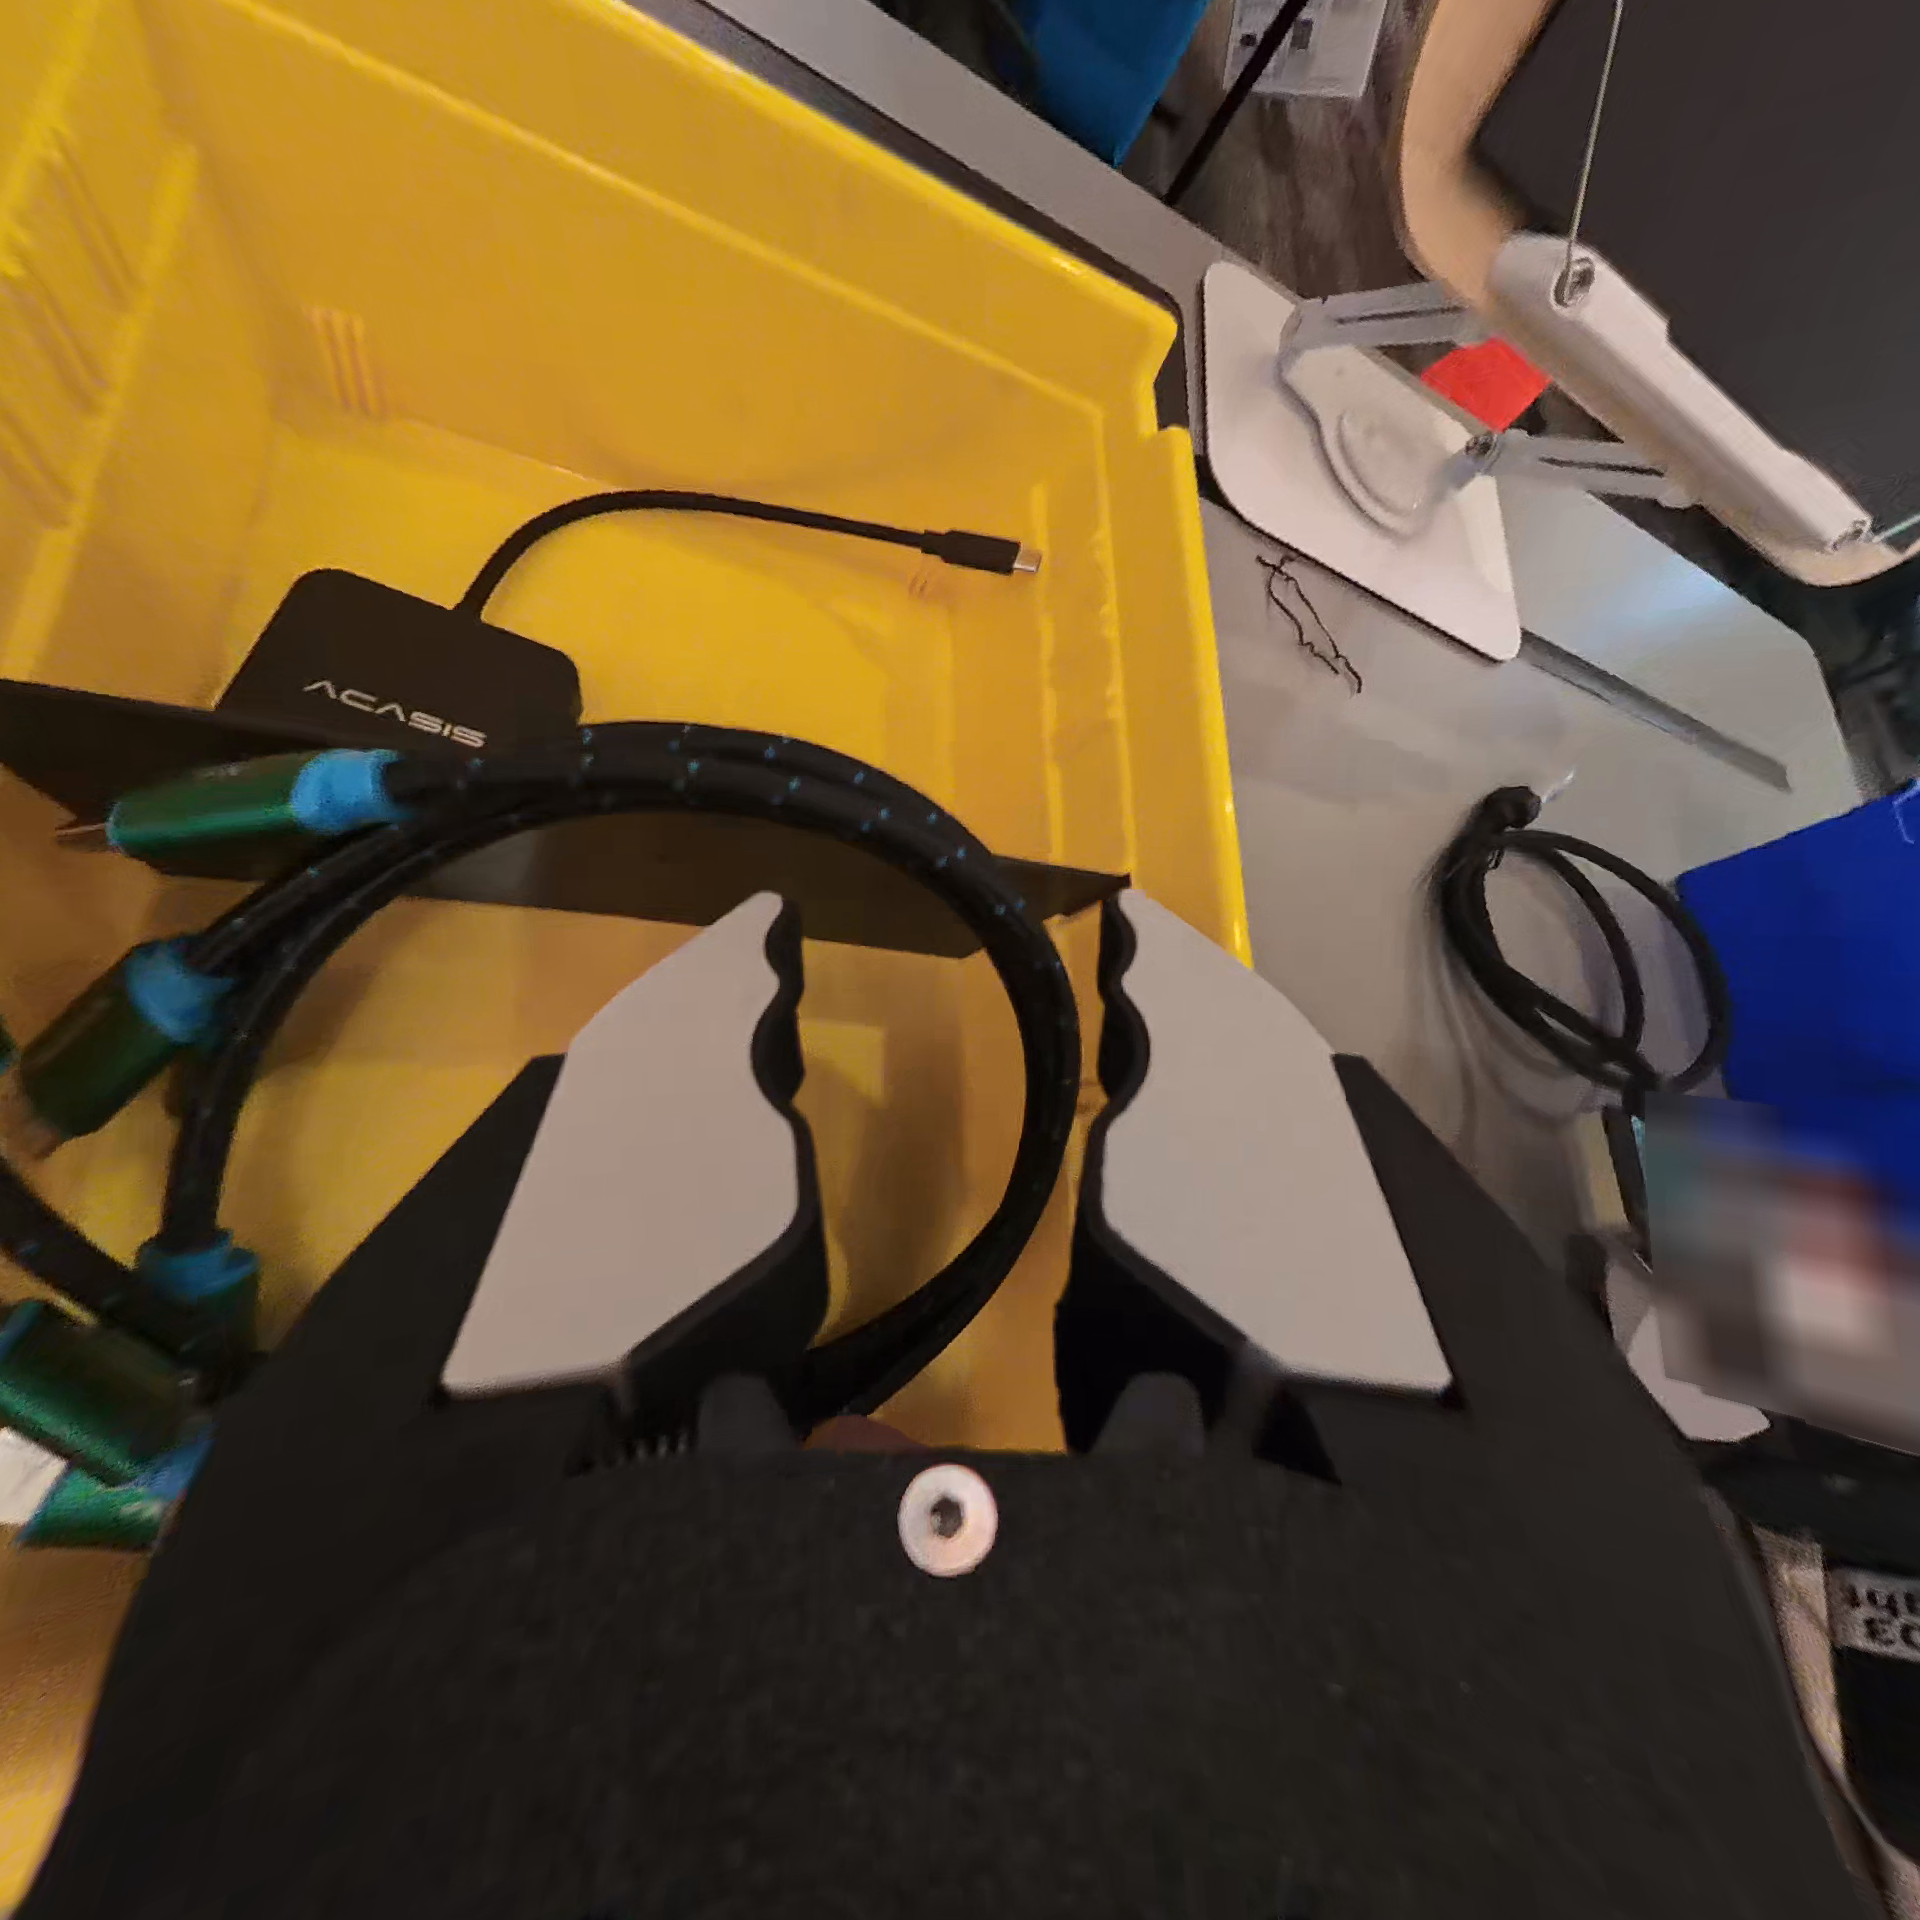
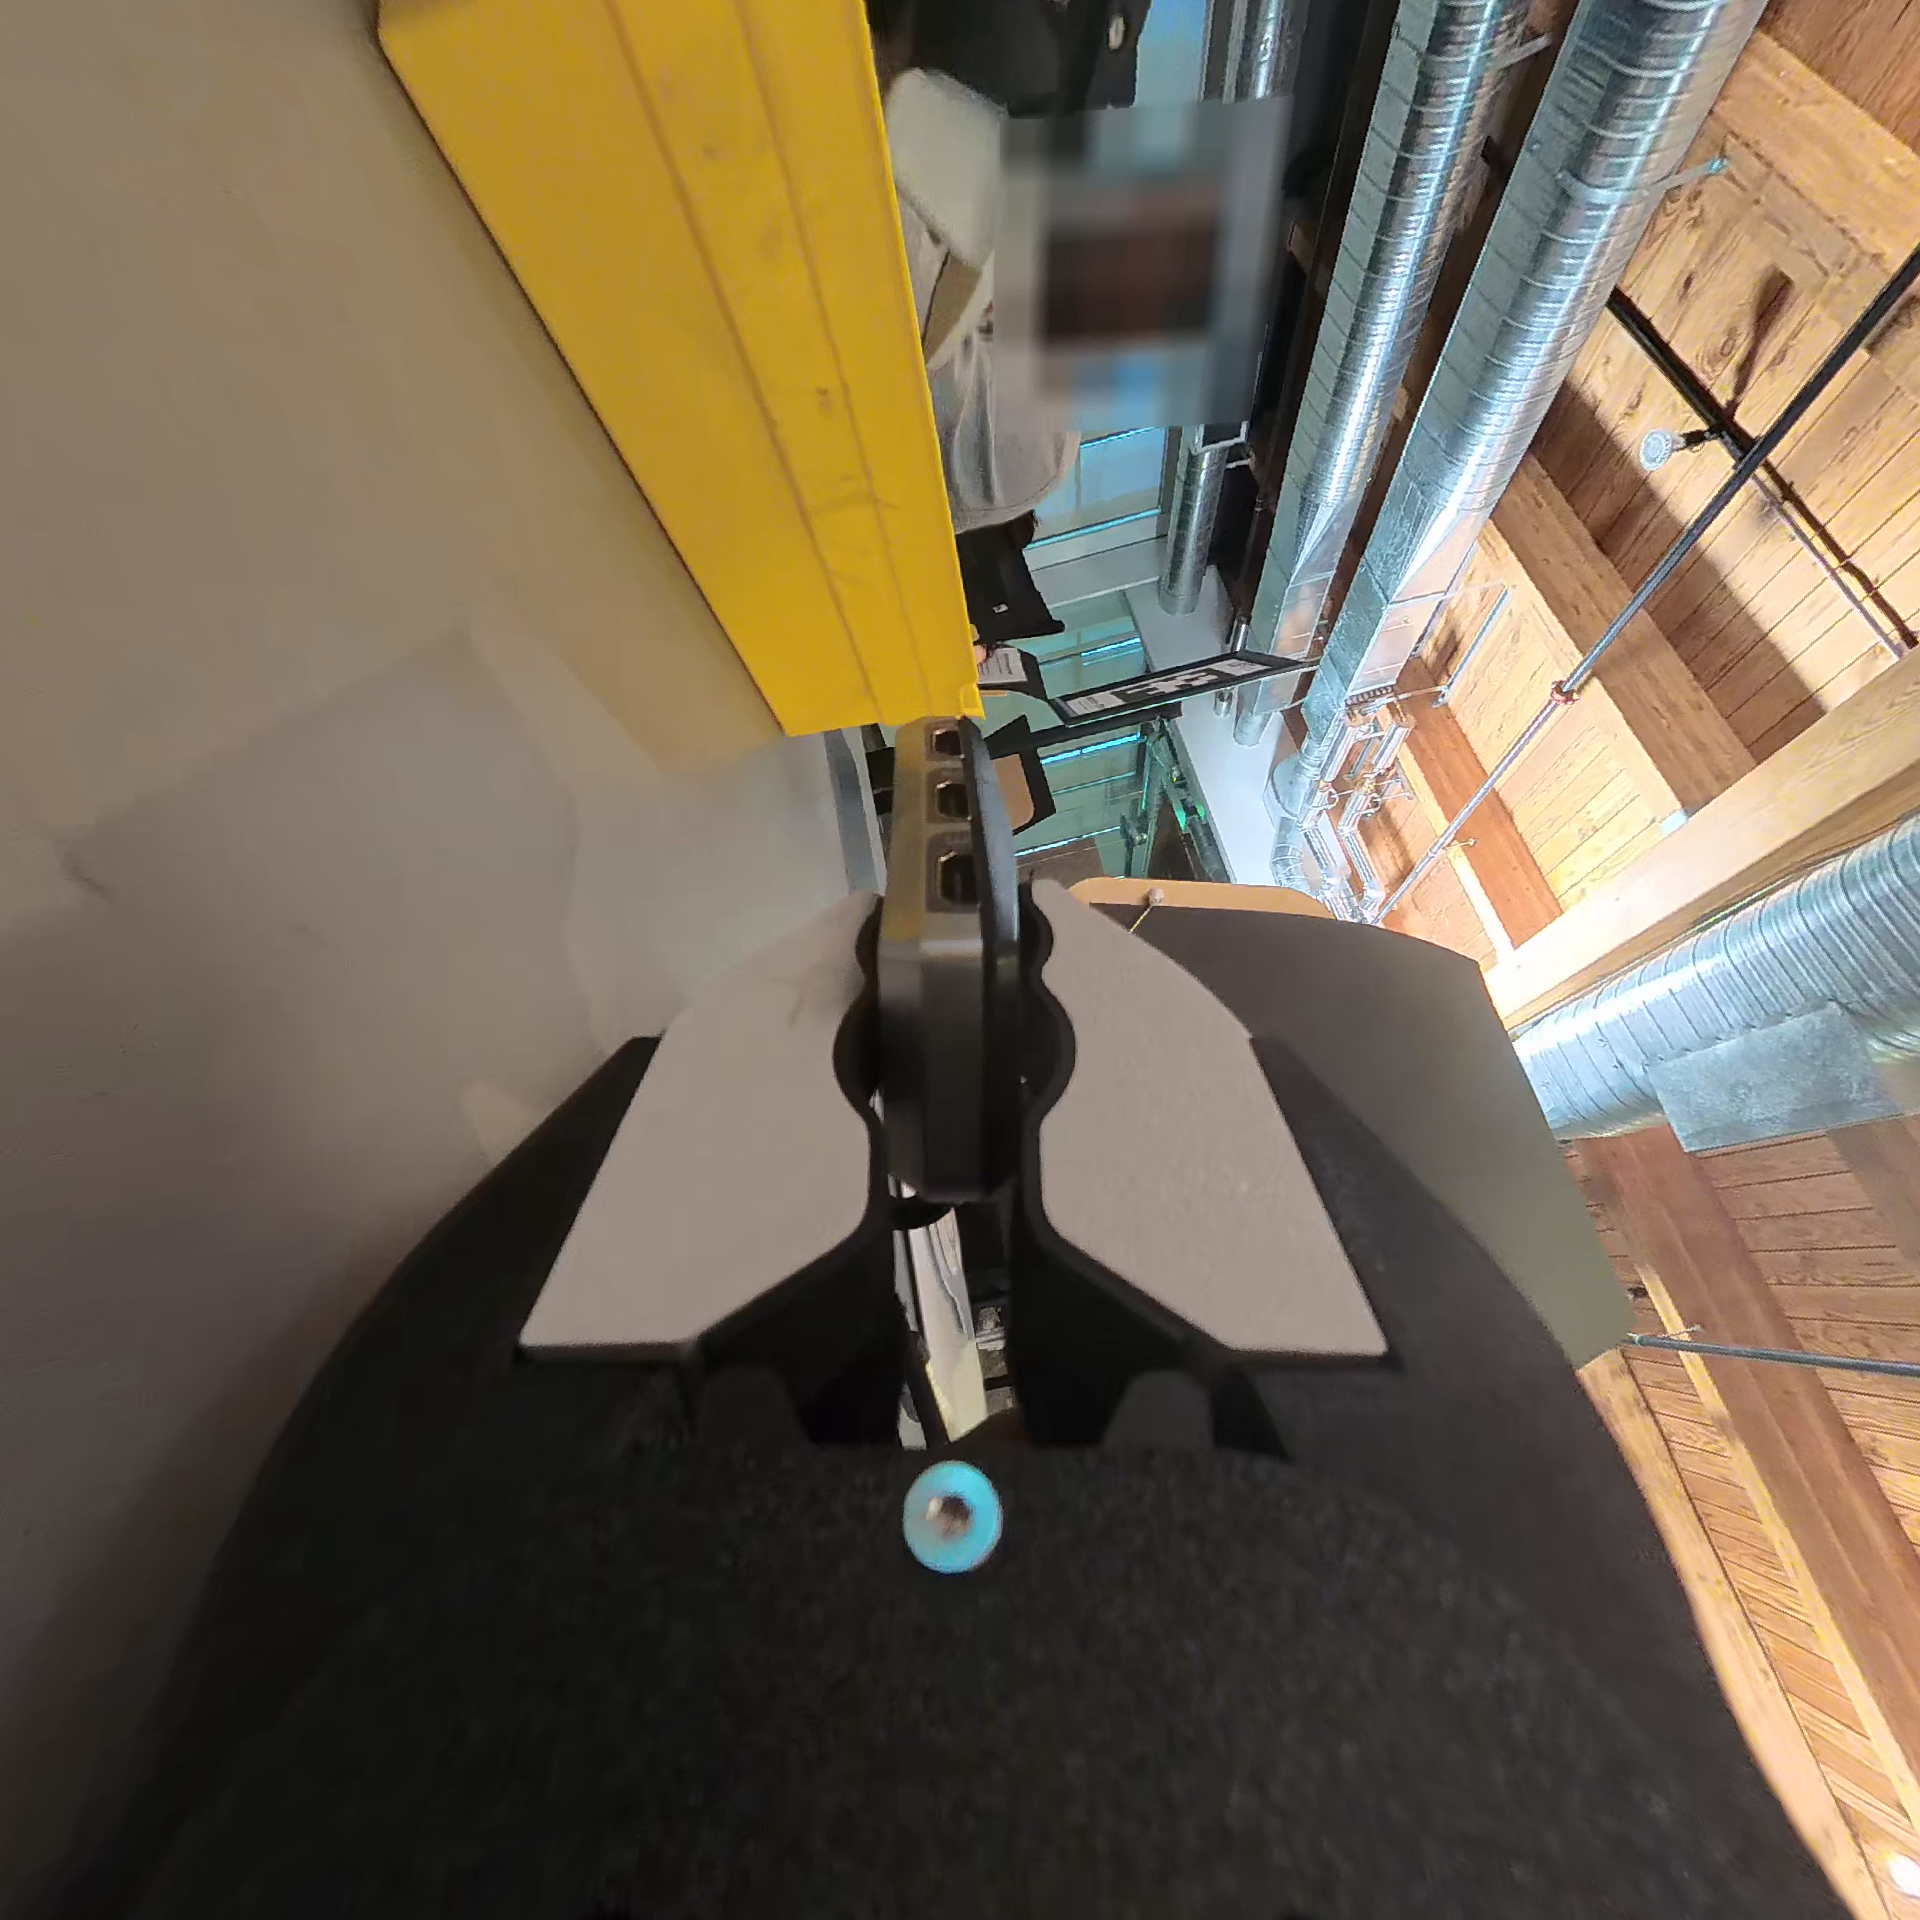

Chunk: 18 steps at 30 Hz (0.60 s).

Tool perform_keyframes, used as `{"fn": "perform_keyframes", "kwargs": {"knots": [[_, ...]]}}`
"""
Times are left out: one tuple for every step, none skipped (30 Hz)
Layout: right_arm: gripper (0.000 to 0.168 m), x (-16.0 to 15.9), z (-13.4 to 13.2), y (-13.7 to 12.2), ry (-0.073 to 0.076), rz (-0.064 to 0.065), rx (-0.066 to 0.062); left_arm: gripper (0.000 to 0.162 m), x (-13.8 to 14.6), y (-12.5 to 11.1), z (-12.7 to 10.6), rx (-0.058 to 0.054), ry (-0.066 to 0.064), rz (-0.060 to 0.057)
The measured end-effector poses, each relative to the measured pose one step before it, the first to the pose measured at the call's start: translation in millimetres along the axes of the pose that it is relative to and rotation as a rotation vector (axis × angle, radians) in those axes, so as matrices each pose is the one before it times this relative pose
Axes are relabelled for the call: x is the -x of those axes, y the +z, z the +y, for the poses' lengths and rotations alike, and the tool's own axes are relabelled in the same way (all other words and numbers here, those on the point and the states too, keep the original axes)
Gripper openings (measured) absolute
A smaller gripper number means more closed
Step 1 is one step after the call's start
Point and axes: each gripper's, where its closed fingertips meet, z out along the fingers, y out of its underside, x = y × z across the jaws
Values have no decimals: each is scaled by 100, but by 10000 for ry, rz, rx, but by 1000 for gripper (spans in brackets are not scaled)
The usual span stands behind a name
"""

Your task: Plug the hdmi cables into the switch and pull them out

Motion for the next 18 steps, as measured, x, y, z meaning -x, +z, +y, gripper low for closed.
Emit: {"fn": "perform_keyframes", "kwargs": {"knots": [[22,3,62,20,33,-21,16,49,78,104,-83,4,1,-176],[22,-4,54,12,28,-13,6,39,63,44,-172,-76,-15,-101],[22,-41,38,8,33,2,-5,25,-45,-23,-187,-105,-70,57],[22,-52,28,12,51,-2,-7,15,33,-102,-148,-56,-149,30],[22,-47,55,-3,53,0,5,15,66,-187,-129,-47,-95,-3],[21,-62,73,-2,46,7,16,14,-80,-266,-143,-93,38,61],[22,-52,71,-1,47,0,14,13,-101,-328,-132,-115,98,30],[22,-56,71,-1,44,1,15,12,-120,-352,-90,-77,135,10],[22,-54,62,5,40,6,13,12,-300,-427,-93,-77,200,112],[21,-47,43,5,34,8,6,11,-391,-534,-176,-113,229,144],[21,-21,37,22,21,-1,6,11,-339,-608,-217,-75,230,67],[21,-9,34,14,6,-1,10,10,-419,-739,-307,-54,257,105],[21,-9,23,9,-3,2,4,10,-603,-965,-461,-125,269,215],[22,-50,7,6,-2,22,6,10,-714,-1223,-681,-258,248,248],[22,-66,16,-1,17,25,5,10,-770,-1425,-870,-360,272,202],[22,-100,24,-9,42,33,6,10,-961,-1534,-961,-356,422,244],[22,-177,48,-4,68,61,9,9,-1311,-1554,-981,-325,613,367],[22,-251,82,-5,115,90,16,9,-1507,-1435,-886,-201,749,358]]}}
